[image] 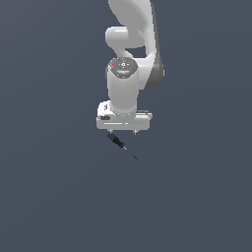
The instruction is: Pick up the object and move it to a goal position.
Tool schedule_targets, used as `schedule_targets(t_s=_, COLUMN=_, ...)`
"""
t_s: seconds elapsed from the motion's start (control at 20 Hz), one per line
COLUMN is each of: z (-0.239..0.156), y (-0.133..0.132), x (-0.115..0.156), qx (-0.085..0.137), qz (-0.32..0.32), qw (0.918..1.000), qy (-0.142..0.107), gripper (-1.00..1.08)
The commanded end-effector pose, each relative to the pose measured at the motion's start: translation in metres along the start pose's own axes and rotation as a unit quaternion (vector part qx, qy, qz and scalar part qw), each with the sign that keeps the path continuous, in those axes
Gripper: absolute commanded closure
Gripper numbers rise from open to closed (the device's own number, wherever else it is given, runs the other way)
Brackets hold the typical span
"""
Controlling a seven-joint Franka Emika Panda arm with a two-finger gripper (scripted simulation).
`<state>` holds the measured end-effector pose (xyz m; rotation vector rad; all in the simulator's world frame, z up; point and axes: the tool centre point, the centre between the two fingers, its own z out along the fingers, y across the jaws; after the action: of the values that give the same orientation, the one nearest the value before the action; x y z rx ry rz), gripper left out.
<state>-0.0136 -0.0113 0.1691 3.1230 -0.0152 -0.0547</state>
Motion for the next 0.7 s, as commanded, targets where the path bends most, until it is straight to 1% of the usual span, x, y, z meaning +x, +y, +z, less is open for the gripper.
schedule_targets(t_s=0.0, z=0.0000, y=0.0000, x=0.0000, qx=0.000, qz=0.000, qw=1.0000, qy=0.000, gripper=-0.92)
schedule_targets(t_s=0.65, z=-0.0057, y=0.0022, x=0.0020, qx=0.006, qz=-0.010, qw=0.9999, qy=0.012, gripper=-0.92)
